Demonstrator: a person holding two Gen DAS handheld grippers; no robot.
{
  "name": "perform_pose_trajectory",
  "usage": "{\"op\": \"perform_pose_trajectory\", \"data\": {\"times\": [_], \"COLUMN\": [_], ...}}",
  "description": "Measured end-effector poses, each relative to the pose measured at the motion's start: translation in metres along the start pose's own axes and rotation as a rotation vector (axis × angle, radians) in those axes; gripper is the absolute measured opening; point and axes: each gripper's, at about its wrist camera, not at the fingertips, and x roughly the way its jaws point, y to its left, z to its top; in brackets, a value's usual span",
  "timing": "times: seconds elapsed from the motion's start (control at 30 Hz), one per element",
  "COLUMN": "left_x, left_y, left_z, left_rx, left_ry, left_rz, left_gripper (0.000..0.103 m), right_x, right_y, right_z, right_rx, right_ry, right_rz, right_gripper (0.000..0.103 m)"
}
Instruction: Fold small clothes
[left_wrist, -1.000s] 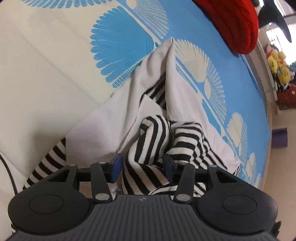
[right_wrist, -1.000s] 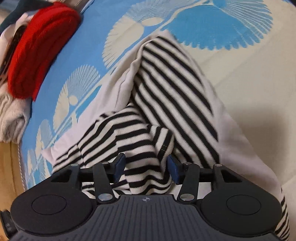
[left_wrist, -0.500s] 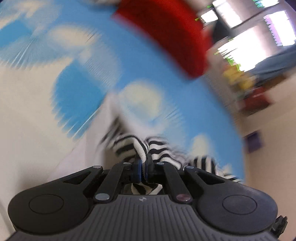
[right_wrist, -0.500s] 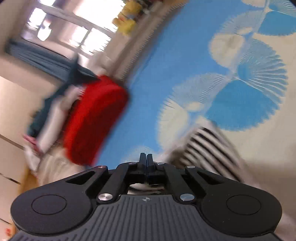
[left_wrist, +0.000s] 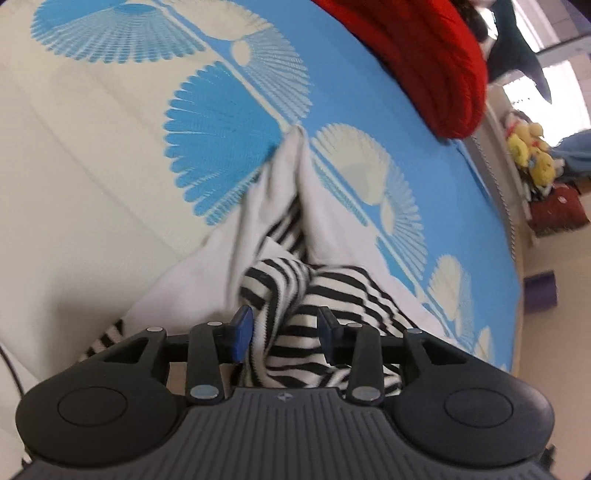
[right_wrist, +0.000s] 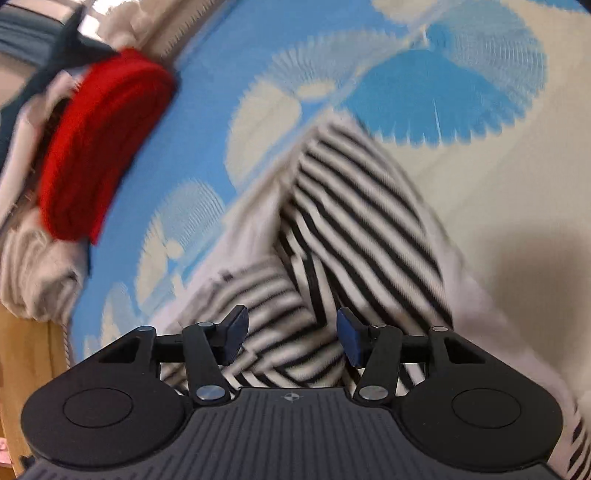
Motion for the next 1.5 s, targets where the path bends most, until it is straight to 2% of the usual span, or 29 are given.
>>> {"op": "perform_pose_trajectory", "data": {"times": [0.03,0.07,0.1,0.13,0.17,0.2,0.23,0.27,0.33,0.4,0.43,0.53,0.6,0.63,0.7,0.77,0.8,0.87,0.93,1.0,1.03,1.1,1.13,1.2,1.3,1.33,1.4,1.47,1.5], "left_x": [0.001,0.006,0.011,0.016,0.020,0.022,0.023,0.022,0.011,0.003,0.002,0.018,0.025,0.023,0.011,-0.006,-0.012,-0.016,-0.008,0.010,0.021,0.039,0.041,0.033,0.013,0.013,0.022,0.039,0.042], "left_y": [-0.004,-0.009,-0.012,-0.015,-0.016,-0.015,-0.014,-0.014,-0.019,-0.024,-0.025,-0.011,0.002,0.005,-0.002,-0.016,-0.024,-0.037,-0.045,-0.045,-0.041,-0.029,-0.024,-0.028,-0.048,-0.051,-0.047,-0.037,-0.033], "left_z": [-0.001,-0.001,-0.004,-0.007,-0.010,-0.013,-0.014,-0.015,-0.013,-0.013,-0.013,-0.014,-0.013,-0.011,-0.008,-0.008,-0.010,-0.017,-0.024,-0.033,-0.036,-0.036,-0.035,-0.034,-0.038,-0.040,-0.044,-0.047,-0.049], "left_rx": [0.022,0.049,0.082,0.112,0.131,0.132,0.132,0.137,0.155,0.178,0.187,0.163,0.113,0.105,0.122,0.192,0.232,0.295,0.316,0.326,0.331,0.308,0.280,0.273,0.361,0.384,0.402,0.398,0.386], "left_ry": [0.008,0.021,0.039,0.057,0.068,0.068,0.067,0.057,0.006,-0.016,-0.018,0.058,0.090,0.083,0.023,-0.077,-0.117,-0.139,-0.089,0.002,0.044,0.098,0.104,0.083,0.000,-0.001,0.040,0.116,0.135], "left_rz": [-0.003,0.003,0.025,0.056,0.080,0.082,0.077,0.073,0.028,-0.020,-0.021,0.102,0.173,0.186,0.167,0.146,0.134,0.068,0.015,0.031,0.089,0.212,0.219,0.206,0.149,0.134,0.174,0.250,0.262], "left_gripper": [0.054,0.059,0.059,0.058,0.052,0.041,0.013,0.007,0.006,0.006,0.006,0.008,0.018,0.025,0.026,0.026,0.027,0.026,0.026,0.026,0.026,0.009,0.002,0.002,0.011,0.013,0.015,0.016,0.015], "right_x": [0.004,0.009,0.011,0.010,0.007,0.002,-0.005,-0.010,-0.032,-0.045,-0.045,-0.016,0.000,0.000,-0.012,-0.032,-0.042,-0.051,-0.049,-0.031,-0.020,0.004,0.011,0.012,-0.003,-0.006,-0.002,0.009,0.010], "right_y": [0.000,0.001,0.002,0.003,0.005,0.006,0.006,0.004,0.004,0.003,-0.002,-0.021,-0.035,-0.033,-0.021,-0.008,0.000,0.009,0.010,0.010,0.009,0.006,0.003,0.000,0.008,0.012,0.010,-0.002,-0.007], "right_z": [-0.004,-0.007,-0.004,-0.005,-0.006,-0.005,-0.002,0.002,0.008,0.012,0.014,0.015,0.010,0.008,0.010,0.008,0.007,0.006,0.007,0.007,0.004,-0.004,-0.007,-0.011,-0.012,-0.013,-0.015,-0.017,-0.020], "right_rx": [-0.007,-0.017,-0.026,-0.034,-0.037,-0.030,-0.017,-0.001,0.018,0.010,0.013,0.046,0.095,0.088,0.027,-0.039,-0.080,-0.136,-0.158,-0.150,-0.142,-0.166,-0.182,-0.172,-0.185,-0.201,-0.216,-0.175,-0.158], "right_ry": [0.017,0.028,0.028,0.021,0.002,-0.024,-0.061,-0.107,-0.213,-0.284,-0.275,-0.088,-0.007,-0.011,-0.066,-0.198,-0.258,-0.300,-0.249,-0.110,-0.044,0.071,0.093,0.081,0.018,0.007,0.036,0.077,0.075], "right_rz": [-0.028,-0.051,-0.059,-0.058,-0.043,-0.016,0.020,0.057,0.132,0.126,0.097,-0.070,-0.144,-0.153,-0.174,-0.178,-0.167,-0.103,0.003,0.079,0.075,-0.045,-0.099,-0.115,-0.058,-0.049,-0.083,-0.152,-0.154], "right_gripper": [0.055,0.054,0.053,0.044,0.020,0.007,0.001,0.001,0.001,0.001,0.001,0.002,0.004,0.004,0.015,0.032,0.037,0.047,0.048,0.054,0.056,0.056,0.055,0.055,0.055,0.055,0.056,0.053,0.052]}}
